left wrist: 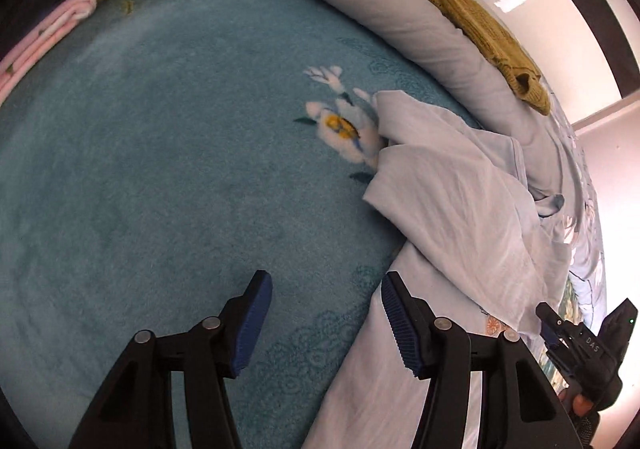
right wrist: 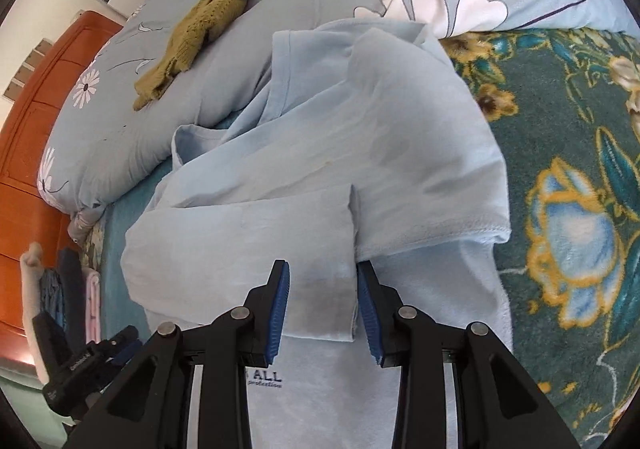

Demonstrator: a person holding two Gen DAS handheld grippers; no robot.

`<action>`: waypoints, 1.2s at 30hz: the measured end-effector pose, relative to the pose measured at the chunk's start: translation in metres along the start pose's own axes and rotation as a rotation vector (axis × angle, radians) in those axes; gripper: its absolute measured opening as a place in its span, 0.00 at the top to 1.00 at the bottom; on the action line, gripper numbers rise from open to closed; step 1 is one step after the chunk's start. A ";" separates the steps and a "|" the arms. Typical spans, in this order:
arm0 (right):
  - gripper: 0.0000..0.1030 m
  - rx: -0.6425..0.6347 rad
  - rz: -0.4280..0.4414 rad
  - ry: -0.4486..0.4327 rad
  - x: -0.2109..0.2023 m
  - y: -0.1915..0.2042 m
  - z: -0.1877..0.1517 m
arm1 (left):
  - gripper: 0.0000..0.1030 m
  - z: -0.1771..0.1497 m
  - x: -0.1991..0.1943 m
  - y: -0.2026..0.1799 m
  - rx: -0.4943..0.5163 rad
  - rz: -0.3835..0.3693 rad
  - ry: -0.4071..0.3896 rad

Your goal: Fold clothes

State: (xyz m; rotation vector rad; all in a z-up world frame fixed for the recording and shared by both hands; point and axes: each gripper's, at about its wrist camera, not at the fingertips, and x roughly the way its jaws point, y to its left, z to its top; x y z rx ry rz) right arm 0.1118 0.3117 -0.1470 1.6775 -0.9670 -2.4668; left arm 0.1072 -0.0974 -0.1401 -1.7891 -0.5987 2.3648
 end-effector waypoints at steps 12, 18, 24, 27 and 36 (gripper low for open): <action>0.96 -0.351 0.065 -0.283 -0.105 0.088 0.056 | 0.41 -0.002 0.004 -0.017 0.088 -0.015 0.004; 0.96 -0.258 -0.087 -0.204 -0.077 0.031 0.076 | 0.41 -0.002 0.007 -0.018 0.083 -0.014 0.016; 0.96 -0.045 -0.125 -0.070 -0.037 -0.044 0.069 | 0.41 0.003 0.005 -0.013 0.055 -0.013 0.011; 0.96 -0.024 -0.139 -0.054 -0.031 -0.053 0.062 | 0.41 0.007 0.004 -0.012 0.052 -0.025 0.013; 0.83 -0.170 -0.293 -0.161 -0.058 -0.023 0.053 | 0.40 0.016 0.005 -0.011 0.010 -0.110 0.004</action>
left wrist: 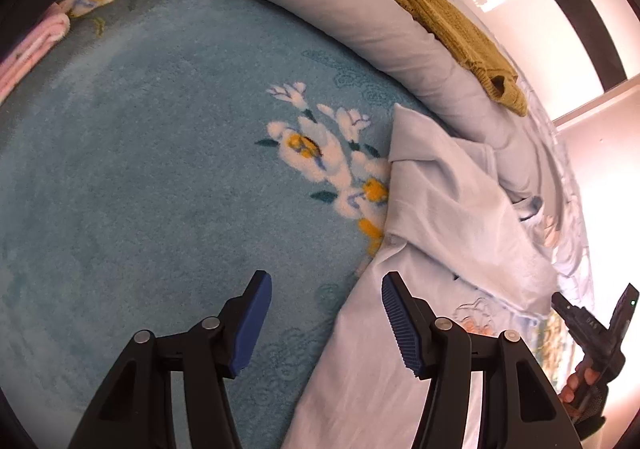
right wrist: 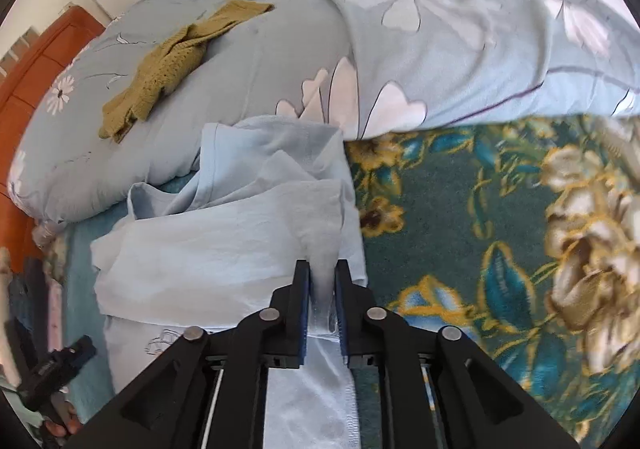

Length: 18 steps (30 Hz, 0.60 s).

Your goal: Fold clothes

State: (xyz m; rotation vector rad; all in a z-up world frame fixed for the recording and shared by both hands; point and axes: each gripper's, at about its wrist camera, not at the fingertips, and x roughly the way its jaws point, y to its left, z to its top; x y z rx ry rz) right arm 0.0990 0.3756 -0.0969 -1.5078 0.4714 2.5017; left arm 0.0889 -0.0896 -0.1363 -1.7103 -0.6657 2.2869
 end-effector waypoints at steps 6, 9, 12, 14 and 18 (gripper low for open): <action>0.80 -0.243 0.154 -0.016 -0.008 0.095 0.025 | 0.40 0.017 0.017 -0.019 0.008 -0.145 0.023; 0.79 -0.319 0.336 0.084 0.014 0.159 0.036 | 0.40 0.026 0.022 -0.023 0.026 -0.189 0.021; 0.71 -0.406 0.405 0.164 0.041 0.221 0.045 | 0.41 0.032 0.028 -0.021 0.036 -0.230 0.027; 0.67 -0.461 0.408 0.220 0.058 0.255 0.046 | 0.42 0.033 0.035 -0.019 0.039 -0.248 0.039; 0.67 -0.556 0.361 0.332 0.090 0.302 0.045 | 0.42 0.035 0.049 -0.009 0.002 -0.297 0.071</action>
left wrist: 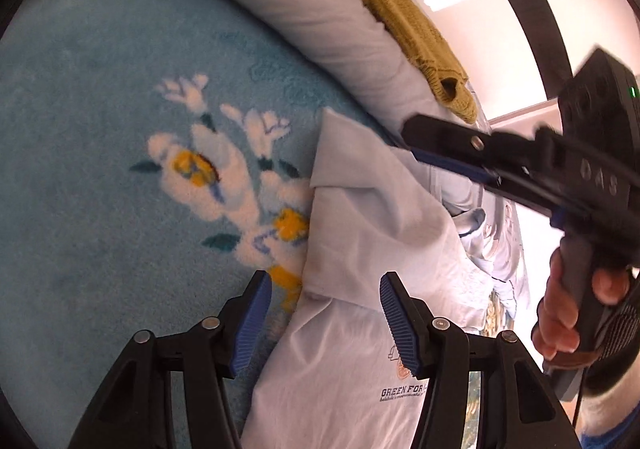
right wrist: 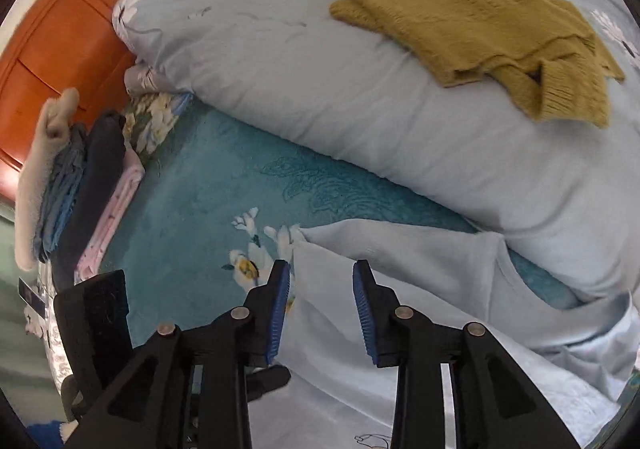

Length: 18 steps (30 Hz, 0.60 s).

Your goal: Fold clothes

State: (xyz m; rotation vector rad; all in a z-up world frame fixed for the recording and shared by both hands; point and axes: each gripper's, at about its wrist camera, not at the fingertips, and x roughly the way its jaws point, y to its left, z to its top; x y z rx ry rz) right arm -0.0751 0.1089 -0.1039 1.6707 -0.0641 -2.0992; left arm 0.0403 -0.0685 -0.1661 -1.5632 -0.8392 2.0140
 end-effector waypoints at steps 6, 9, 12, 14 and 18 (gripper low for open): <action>0.67 -0.075 -0.046 0.130 0.036 0.021 0.018 | 0.47 0.010 0.007 0.011 -0.054 -0.077 0.004; 0.67 -0.104 -0.079 0.161 0.045 0.028 0.021 | 0.57 0.011 0.012 0.016 -0.083 -0.106 0.023; 0.67 -0.137 -0.122 0.183 0.052 0.033 0.023 | 0.67 0.011 0.016 0.014 -0.073 -0.098 0.036; 0.68 -0.160 -0.141 0.199 0.054 0.036 0.023 | 0.73 0.010 0.021 0.013 -0.075 -0.104 0.049; 0.94 -0.170 -0.170 0.217 0.054 0.037 0.026 | 0.86 0.009 0.024 0.016 -0.092 -0.113 0.054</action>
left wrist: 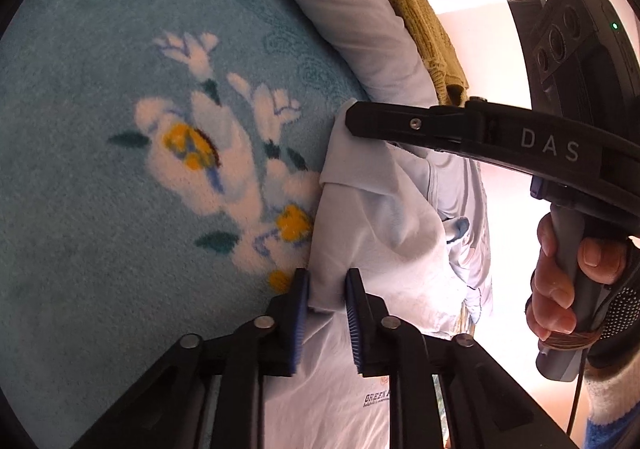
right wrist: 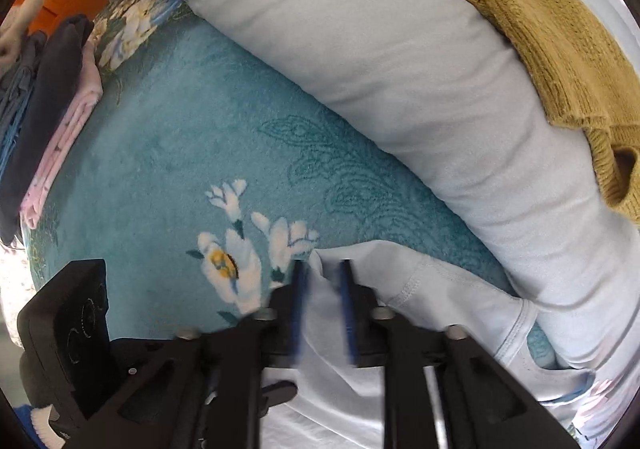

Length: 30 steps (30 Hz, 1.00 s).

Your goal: Fold clothes

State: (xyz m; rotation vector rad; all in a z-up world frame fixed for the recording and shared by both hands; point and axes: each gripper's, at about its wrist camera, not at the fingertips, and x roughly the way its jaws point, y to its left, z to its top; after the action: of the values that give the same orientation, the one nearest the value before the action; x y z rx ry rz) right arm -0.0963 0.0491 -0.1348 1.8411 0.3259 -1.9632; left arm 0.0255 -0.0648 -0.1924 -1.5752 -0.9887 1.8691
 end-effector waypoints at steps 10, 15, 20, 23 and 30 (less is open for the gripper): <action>0.97 0.068 -0.106 -0.091 -0.001 -0.005 0.009 | 0.90 -0.005 -0.006 0.005 -0.042 0.010 -0.037; 0.97 0.142 -0.157 -0.107 0.011 -0.009 0.008 | 0.86 -0.003 -0.011 0.011 -0.097 -0.025 -0.048; 0.95 0.170 -0.202 -0.204 -0.011 -0.011 0.006 | 0.86 -0.004 -0.024 0.028 -0.203 -0.048 -0.090; 0.95 0.228 -0.137 -0.294 -0.037 -0.017 -0.011 | 0.86 -0.006 -0.036 0.036 -0.252 -0.072 -0.117; 0.78 0.373 0.048 -0.354 -0.059 -0.022 -0.123 | 0.65 -0.014 -0.052 0.014 -0.175 -0.003 -0.078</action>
State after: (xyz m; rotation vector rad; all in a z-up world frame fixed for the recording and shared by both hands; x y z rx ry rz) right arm 0.0044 0.1318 -0.0907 1.6338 -0.2049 -2.3847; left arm 0.0505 -0.1098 -0.1726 -1.6072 -1.2172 1.8981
